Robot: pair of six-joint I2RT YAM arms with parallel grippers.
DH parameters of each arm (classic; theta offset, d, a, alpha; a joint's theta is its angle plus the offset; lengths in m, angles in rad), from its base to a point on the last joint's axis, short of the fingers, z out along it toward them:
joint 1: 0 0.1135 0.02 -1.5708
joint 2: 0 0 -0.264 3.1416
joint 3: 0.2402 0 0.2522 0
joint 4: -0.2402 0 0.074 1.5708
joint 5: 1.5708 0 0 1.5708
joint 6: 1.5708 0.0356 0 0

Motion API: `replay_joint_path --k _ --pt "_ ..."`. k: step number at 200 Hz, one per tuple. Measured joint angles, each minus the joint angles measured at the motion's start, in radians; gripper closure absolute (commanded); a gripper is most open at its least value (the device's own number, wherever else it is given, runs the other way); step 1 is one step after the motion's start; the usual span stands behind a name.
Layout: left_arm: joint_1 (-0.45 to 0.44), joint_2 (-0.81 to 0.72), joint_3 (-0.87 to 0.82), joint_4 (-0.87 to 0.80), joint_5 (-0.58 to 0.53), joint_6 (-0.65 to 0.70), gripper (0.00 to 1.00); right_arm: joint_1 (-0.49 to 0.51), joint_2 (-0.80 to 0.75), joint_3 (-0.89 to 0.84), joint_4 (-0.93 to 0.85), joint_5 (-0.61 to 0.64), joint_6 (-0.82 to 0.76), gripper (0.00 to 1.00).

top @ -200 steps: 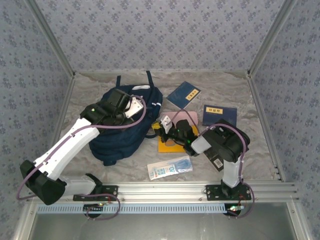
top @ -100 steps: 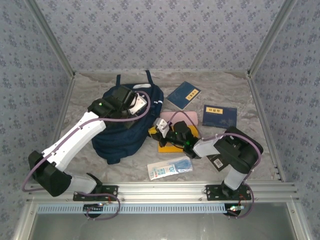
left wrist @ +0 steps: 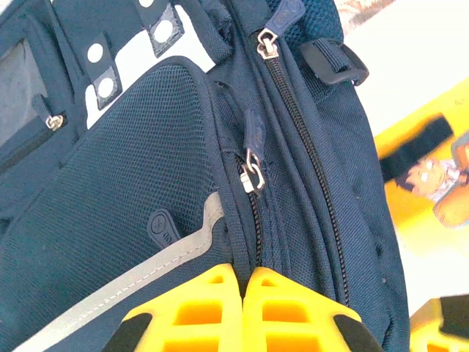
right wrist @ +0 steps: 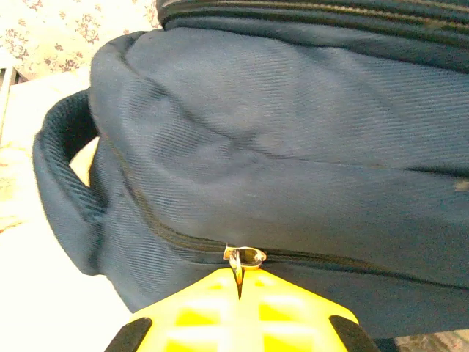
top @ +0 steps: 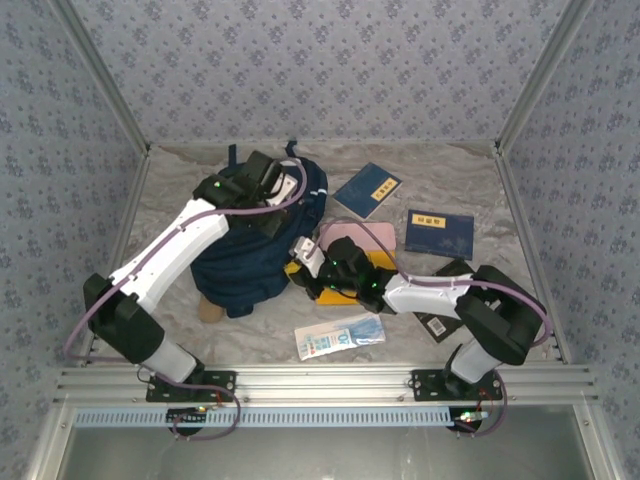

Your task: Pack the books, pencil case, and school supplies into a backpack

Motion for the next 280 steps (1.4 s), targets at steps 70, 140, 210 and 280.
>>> replay_joint_path --k 70,140,210,280 --pt "0.050 0.171 0.167 -0.027 0.188 -0.189 1.00 0.058 -0.010 0.094 -0.233 0.087 0.080 1.00" --pt "0.047 0.246 0.183 0.055 0.354 -0.272 0.51 -0.024 -0.088 0.024 -0.299 0.116 0.133 1.00" --pt "0.114 0.126 0.058 0.089 0.337 -0.035 0.29 -0.228 -0.201 -0.093 -0.296 -0.083 0.098 1.00" --pt "0.229 0.261 0.024 0.120 0.546 0.010 0.28 -0.288 -0.213 -0.131 -0.295 -0.173 0.084 1.00"
